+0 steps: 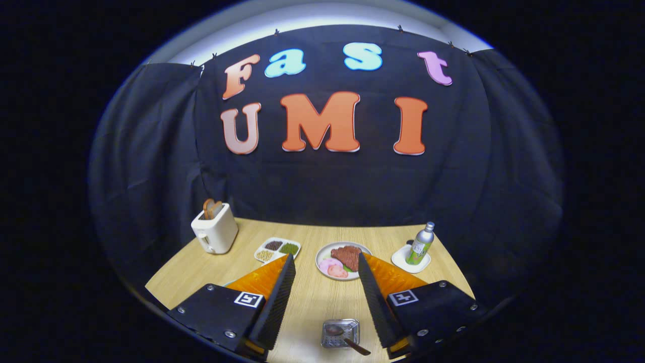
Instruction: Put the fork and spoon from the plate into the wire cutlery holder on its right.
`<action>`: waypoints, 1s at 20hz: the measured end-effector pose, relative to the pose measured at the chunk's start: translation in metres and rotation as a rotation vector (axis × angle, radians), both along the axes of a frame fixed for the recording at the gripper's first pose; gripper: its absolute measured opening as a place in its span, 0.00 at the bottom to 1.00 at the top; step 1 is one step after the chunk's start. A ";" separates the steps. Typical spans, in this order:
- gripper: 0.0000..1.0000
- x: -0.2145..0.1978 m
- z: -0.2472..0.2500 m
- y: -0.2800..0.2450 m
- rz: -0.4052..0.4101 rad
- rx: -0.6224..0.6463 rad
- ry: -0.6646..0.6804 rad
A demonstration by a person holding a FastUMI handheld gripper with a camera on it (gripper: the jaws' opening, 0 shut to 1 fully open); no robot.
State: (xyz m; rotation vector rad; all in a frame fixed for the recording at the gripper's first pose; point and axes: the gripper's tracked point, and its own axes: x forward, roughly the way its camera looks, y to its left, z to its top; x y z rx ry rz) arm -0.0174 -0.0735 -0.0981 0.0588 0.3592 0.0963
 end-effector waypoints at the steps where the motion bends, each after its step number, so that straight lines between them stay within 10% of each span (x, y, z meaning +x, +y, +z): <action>1: 0.82 0.001 0.011 0.003 -0.006 -0.006 -0.051; 12: 0.92 0.015 0.118 0.042 -0.128 0.076 -0.393; 20: 0.92 0.023 0.076 0.119 -0.042 0.078 -0.272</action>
